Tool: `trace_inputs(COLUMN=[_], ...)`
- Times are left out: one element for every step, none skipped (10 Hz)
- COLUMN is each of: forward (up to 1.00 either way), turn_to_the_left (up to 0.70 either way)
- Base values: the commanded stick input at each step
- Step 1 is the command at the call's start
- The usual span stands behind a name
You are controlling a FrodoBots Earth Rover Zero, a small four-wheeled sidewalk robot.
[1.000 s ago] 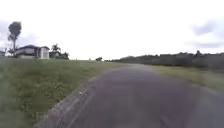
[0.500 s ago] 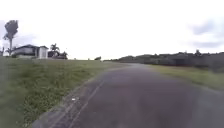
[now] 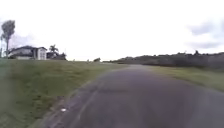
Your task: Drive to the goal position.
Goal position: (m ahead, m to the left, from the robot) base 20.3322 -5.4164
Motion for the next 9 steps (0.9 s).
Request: trace_inputs(forward=[0.7, 0.7, 0.7, 0.7, 0.7, 0.7, 0.7, 0.7, 0.7], turn_to_the_left=[0.0, 0.0, 0.0, 0.0, 0.0, 0.0, 0.0, 0.0, -0.28])
